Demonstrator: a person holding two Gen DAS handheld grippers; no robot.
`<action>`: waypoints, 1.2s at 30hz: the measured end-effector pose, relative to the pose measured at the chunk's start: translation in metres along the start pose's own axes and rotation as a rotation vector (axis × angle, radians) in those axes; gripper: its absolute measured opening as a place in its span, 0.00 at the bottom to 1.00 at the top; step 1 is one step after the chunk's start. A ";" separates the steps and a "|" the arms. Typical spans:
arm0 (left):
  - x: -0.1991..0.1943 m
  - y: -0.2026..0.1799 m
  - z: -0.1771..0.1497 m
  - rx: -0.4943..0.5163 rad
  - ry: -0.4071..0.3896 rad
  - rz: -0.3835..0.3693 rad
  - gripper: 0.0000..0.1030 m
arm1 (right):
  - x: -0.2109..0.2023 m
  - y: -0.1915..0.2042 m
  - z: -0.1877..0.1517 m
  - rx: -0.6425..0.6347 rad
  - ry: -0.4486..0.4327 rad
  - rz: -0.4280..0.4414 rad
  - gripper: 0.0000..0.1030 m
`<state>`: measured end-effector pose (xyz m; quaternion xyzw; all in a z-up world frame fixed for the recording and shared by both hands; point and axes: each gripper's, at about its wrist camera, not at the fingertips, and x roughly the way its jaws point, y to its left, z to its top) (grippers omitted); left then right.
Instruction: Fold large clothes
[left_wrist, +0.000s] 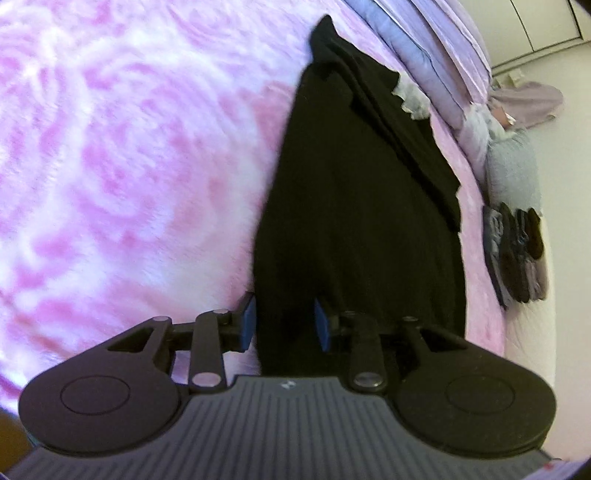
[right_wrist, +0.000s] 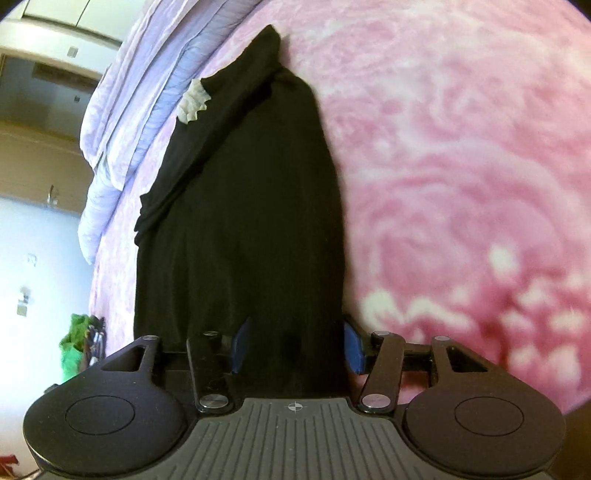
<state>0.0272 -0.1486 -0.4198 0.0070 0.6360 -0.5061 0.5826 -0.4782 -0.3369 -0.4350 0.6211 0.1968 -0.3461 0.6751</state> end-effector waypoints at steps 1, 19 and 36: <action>0.001 0.001 -0.003 0.000 0.018 -0.019 0.27 | -0.005 -0.001 -0.003 0.005 0.003 0.004 0.48; 0.000 0.000 -0.033 0.028 0.086 -0.070 0.08 | -0.013 -0.023 -0.010 0.104 0.028 0.124 0.46; -0.037 -0.029 -0.045 0.225 0.067 -0.010 0.02 | -0.042 0.004 -0.015 -0.085 0.082 0.016 0.03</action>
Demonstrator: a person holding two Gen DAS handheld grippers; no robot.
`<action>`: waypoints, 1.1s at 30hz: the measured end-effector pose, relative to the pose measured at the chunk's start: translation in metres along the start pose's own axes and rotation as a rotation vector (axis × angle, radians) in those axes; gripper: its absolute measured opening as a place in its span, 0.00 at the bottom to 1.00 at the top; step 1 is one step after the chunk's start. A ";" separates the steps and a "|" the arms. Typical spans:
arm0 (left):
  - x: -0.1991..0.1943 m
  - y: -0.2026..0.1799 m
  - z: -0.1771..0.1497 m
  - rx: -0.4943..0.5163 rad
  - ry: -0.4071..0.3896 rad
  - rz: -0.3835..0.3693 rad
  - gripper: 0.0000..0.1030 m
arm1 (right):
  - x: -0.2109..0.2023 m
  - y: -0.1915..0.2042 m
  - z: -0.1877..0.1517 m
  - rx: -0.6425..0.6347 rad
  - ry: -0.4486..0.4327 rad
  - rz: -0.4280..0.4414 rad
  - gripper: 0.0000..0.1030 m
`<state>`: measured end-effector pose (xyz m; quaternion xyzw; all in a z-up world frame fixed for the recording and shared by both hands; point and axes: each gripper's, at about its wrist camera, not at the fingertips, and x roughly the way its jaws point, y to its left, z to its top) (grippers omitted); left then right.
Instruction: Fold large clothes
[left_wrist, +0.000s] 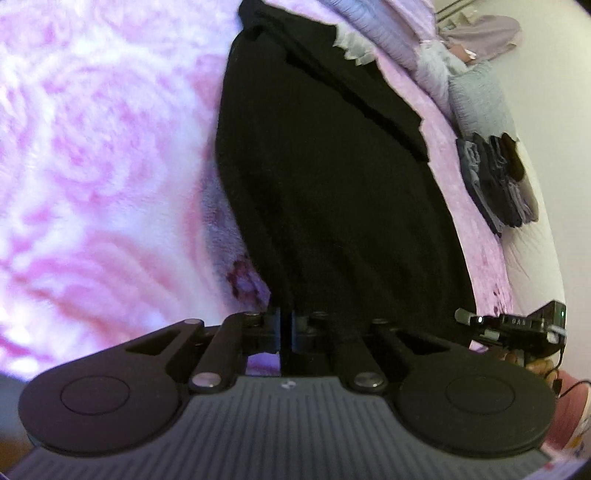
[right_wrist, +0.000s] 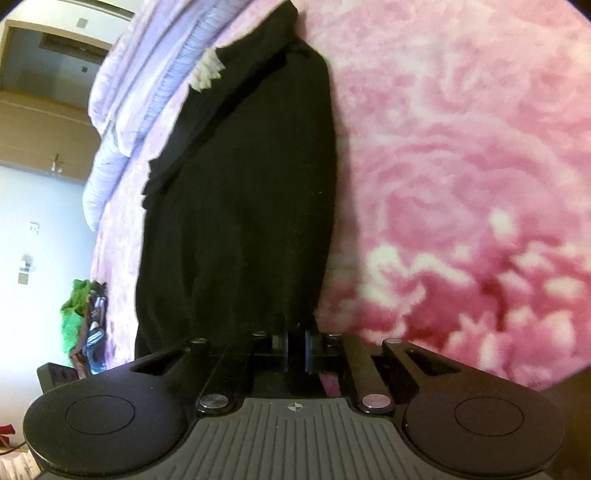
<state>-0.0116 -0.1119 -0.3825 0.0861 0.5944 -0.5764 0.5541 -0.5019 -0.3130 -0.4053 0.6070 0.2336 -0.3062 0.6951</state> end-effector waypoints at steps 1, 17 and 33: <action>-0.008 -0.003 -0.002 0.010 -0.004 -0.007 0.02 | -0.005 0.002 -0.001 0.003 -0.003 0.010 0.03; -0.086 0.001 -0.063 -0.186 0.020 0.014 0.02 | -0.053 0.010 -0.054 0.151 0.186 0.013 0.03; 0.011 -0.043 0.240 -0.054 -0.254 -0.067 0.17 | 0.002 0.107 0.222 0.147 -0.143 0.113 0.12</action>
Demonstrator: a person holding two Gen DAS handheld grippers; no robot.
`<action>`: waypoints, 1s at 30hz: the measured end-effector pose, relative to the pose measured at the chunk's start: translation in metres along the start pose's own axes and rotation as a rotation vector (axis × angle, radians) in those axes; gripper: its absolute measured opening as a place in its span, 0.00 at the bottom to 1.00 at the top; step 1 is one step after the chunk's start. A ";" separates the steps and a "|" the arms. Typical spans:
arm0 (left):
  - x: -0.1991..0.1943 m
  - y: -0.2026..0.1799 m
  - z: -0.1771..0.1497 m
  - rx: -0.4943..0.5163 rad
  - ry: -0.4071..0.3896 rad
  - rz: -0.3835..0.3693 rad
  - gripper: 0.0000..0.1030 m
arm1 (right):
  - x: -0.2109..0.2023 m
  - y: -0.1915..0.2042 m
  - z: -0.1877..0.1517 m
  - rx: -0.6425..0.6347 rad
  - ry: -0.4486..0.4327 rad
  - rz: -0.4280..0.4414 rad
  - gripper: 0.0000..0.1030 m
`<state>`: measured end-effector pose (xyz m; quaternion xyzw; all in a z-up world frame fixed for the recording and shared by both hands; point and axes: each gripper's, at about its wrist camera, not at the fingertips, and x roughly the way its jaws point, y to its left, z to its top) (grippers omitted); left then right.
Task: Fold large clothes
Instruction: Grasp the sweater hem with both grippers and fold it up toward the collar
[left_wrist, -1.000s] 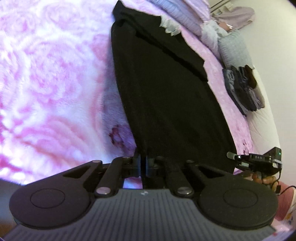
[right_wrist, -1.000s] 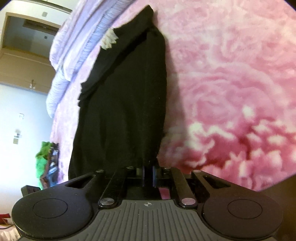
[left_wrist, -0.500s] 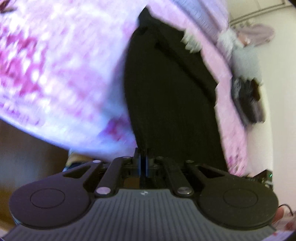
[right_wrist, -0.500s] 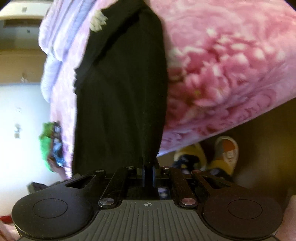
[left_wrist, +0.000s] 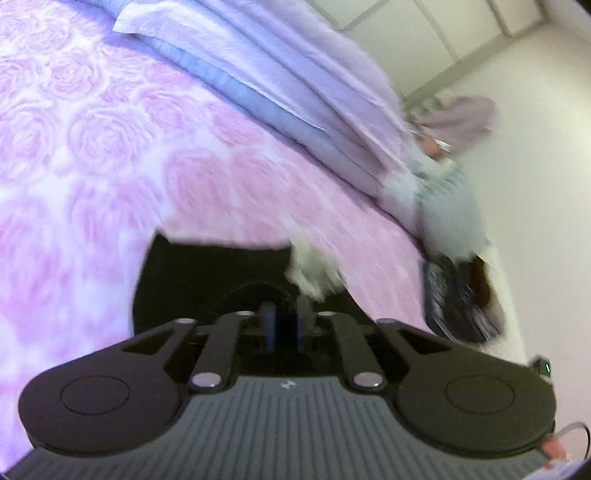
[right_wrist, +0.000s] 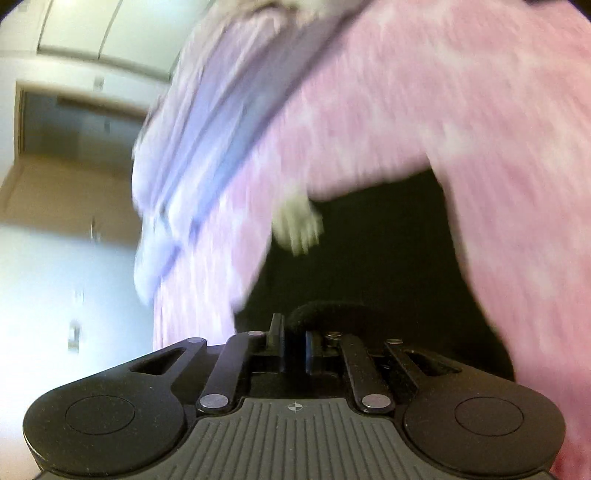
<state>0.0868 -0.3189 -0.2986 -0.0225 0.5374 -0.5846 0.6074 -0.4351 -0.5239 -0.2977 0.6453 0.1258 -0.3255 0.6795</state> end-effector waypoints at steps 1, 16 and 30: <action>0.014 0.002 0.011 -0.008 -0.006 0.038 0.22 | 0.012 -0.002 0.011 0.036 -0.014 -0.038 0.17; 0.094 0.017 0.020 0.317 0.176 0.136 0.30 | 0.072 -0.010 -0.015 -0.514 -0.051 -0.395 0.53; 0.123 -0.001 0.021 0.557 0.112 0.100 0.02 | 0.106 0.003 -0.013 -0.747 -0.104 -0.364 0.00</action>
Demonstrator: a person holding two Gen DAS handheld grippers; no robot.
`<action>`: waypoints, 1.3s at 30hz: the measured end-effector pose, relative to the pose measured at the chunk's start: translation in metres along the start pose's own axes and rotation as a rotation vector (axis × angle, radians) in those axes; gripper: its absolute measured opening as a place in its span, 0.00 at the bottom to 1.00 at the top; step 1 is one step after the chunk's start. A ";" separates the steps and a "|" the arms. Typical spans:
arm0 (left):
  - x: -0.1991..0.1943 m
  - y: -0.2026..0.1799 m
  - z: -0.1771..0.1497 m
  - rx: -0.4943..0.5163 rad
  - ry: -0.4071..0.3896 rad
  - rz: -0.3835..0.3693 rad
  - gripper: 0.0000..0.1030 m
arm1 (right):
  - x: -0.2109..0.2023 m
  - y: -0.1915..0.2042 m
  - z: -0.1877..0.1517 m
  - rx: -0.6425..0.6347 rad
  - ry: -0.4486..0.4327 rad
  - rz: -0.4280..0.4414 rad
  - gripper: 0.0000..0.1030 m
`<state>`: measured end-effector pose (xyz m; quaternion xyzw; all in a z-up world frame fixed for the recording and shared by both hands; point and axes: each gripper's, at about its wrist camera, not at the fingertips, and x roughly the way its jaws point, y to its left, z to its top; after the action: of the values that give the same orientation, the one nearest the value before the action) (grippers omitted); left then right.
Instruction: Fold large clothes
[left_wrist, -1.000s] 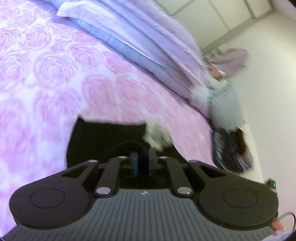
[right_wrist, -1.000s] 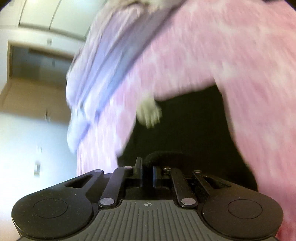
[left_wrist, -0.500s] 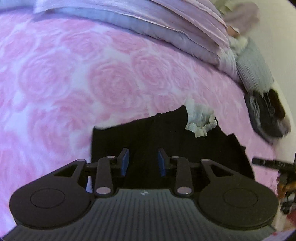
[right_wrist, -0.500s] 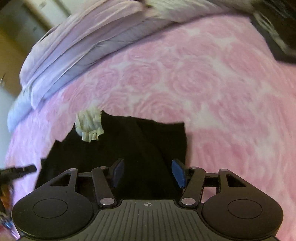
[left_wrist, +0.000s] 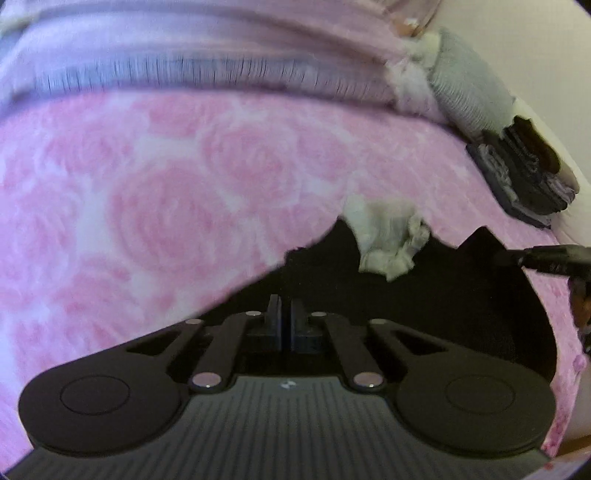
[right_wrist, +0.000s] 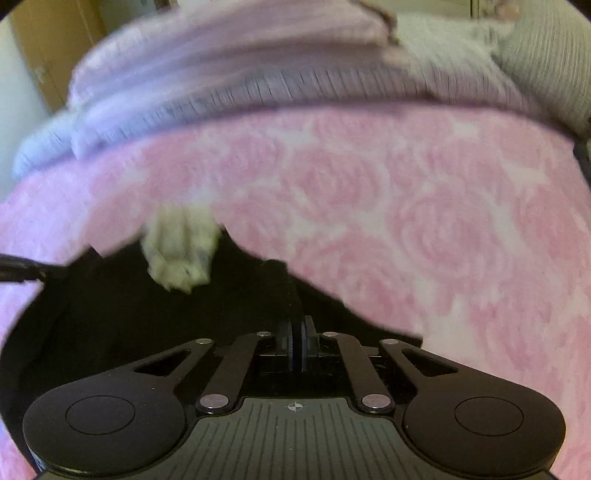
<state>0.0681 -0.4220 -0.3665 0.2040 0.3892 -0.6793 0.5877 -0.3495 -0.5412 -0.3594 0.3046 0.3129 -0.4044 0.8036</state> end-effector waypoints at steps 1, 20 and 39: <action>-0.007 0.002 0.002 -0.003 -0.032 0.016 0.02 | -0.009 -0.008 0.004 0.034 -0.029 0.020 0.00; 0.054 0.022 0.017 -0.062 0.022 0.196 0.06 | 0.055 -0.044 0.031 0.205 0.067 -0.080 0.00; -0.122 0.037 -0.119 -0.558 0.120 0.023 0.39 | -0.104 -0.059 -0.112 0.587 0.214 -0.008 0.44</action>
<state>0.1102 -0.2526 -0.3602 0.0785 0.5929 -0.5258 0.6049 -0.4774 -0.4388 -0.3652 0.5632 0.2670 -0.4463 0.6421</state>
